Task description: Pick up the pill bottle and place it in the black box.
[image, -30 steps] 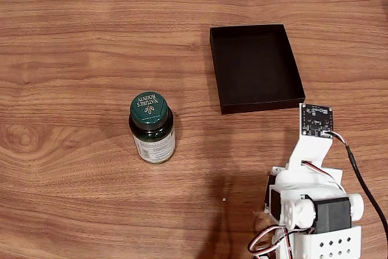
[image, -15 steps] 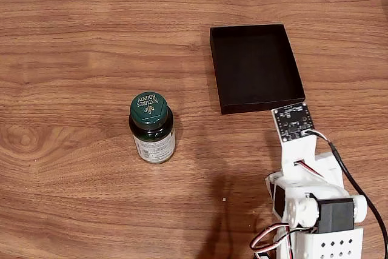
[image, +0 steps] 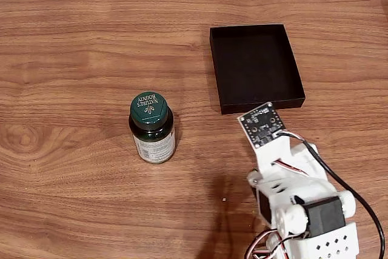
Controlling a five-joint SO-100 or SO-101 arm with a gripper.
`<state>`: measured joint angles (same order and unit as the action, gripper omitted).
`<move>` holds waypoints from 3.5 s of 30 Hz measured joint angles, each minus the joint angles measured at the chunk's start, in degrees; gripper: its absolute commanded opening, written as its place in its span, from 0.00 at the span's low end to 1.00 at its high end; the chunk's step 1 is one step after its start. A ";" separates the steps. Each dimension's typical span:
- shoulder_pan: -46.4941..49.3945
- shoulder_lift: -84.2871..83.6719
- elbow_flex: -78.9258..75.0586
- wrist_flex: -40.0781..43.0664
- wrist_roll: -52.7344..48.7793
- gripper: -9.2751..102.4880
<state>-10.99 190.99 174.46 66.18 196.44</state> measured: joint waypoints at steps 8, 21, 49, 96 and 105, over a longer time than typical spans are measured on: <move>-8.53 -2.20 0.00 -7.29 -3.87 0.17; -22.50 -19.95 0.00 -32.17 -8.44 0.23; -23.73 -28.74 0.00 -53.35 -3.34 0.46; -21.88 -73.56 -2.99 -99.49 -15.64 0.45; -21.80 -84.81 -7.65 -106.35 -15.64 0.45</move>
<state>-32.78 106.17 166.82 -40.17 180.79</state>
